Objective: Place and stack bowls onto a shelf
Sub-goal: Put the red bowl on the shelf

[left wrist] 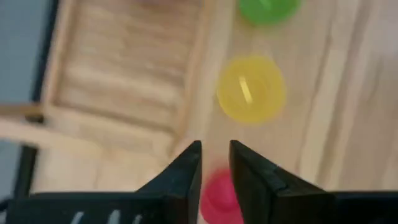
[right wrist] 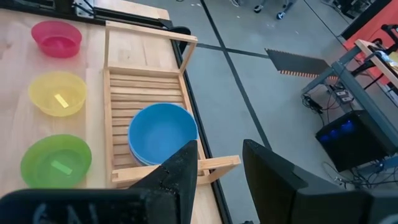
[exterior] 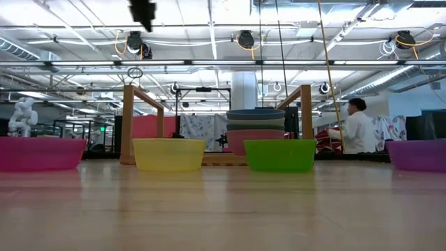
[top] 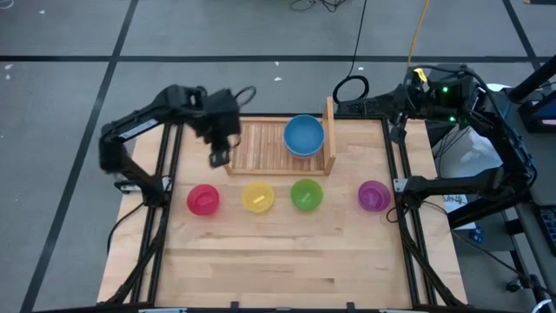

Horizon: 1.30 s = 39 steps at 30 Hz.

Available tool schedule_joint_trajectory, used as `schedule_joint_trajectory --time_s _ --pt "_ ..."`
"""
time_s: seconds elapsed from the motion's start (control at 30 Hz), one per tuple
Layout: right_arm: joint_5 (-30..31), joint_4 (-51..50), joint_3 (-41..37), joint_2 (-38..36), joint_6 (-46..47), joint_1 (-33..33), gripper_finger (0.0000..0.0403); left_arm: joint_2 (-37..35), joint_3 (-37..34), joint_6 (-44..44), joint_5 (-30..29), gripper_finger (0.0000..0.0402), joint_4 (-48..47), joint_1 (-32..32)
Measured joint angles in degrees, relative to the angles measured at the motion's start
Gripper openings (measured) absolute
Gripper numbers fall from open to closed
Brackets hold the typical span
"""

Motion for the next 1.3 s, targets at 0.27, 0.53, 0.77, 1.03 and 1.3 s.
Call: schedule_joint_trajectory --time_s 0.27,0.53,0.77,1.03,1.3 --pt "-0.07 0.00 0.00 0.00 -0.39 0.00 0.0121 -8.44 -18.65 -9.36 -0.38 0.0086 0.13 -5.80" --pt "-0.11 0.00 0.00 0.00 -0.39 0.00 0.0121 -10.15 -34.50 -11.32 -0.53 0.0086 1.88 -7.62" --pt "-0.14 0.05 0.00 0.00 0.09 0.00 0.0121 -10.07 -45.22 -9.08 0.54 0.0086 14.36 -7.07" --pt "-0.16 0.27 0.00 0.00 0.22 0.00 0.0121 -10.09 -52.94 -2.36 0.49 0.0086 19.65 -5.32" --pt "-0.17 0.33 0.00 0.00 0.24 0.00 0.0121 -10.09 -60.00 5.01 -0.97 0.0086 23.39 -3.68"
